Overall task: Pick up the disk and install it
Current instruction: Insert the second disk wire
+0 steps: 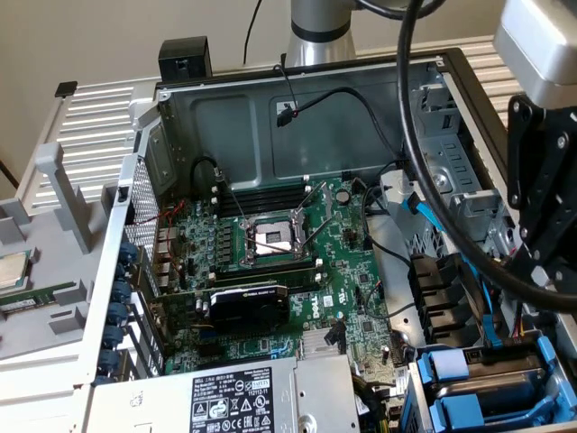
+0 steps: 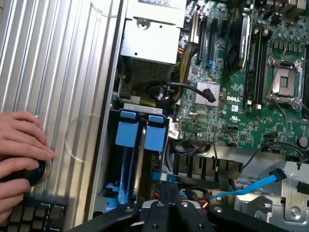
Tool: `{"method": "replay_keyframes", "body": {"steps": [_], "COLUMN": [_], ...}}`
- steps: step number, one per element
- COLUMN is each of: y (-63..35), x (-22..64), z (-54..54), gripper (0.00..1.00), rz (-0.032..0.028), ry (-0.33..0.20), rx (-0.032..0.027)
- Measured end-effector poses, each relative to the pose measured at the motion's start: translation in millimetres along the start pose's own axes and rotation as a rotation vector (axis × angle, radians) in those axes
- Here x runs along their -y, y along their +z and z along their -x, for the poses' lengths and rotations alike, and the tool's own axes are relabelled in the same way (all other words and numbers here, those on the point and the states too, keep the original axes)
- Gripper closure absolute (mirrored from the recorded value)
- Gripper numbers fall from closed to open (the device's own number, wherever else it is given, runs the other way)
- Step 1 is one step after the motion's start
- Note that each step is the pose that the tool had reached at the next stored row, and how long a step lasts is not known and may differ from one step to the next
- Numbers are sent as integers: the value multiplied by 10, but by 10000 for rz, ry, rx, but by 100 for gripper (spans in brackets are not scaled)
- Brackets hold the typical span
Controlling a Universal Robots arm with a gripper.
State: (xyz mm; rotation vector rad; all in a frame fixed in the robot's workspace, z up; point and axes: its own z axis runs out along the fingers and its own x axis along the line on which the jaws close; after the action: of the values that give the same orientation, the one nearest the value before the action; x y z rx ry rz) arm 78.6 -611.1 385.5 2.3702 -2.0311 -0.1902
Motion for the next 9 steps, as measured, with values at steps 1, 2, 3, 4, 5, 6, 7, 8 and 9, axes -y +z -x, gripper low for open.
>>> {"method": "replay_keyframes", "body": {"steps": [1,2,3,4,5,6,7,8,9], "y": [0,1,0,0,0,0,1,1,0], "x": [0,0,0,0,0,0,0,0,0], "z": [0,0,0,0,0,0,0,0,0], "gripper": [89,89,89,89,89,89,89,89,89], "rz": [15,30,45,60,76,90,104,116,128], "ry": [-184,-362,-547,-724,-914,-1082,-1276,-1430,-1588], "rx": [-16,-31,-48,-65,-83,-96,-107,-114,-123]}}
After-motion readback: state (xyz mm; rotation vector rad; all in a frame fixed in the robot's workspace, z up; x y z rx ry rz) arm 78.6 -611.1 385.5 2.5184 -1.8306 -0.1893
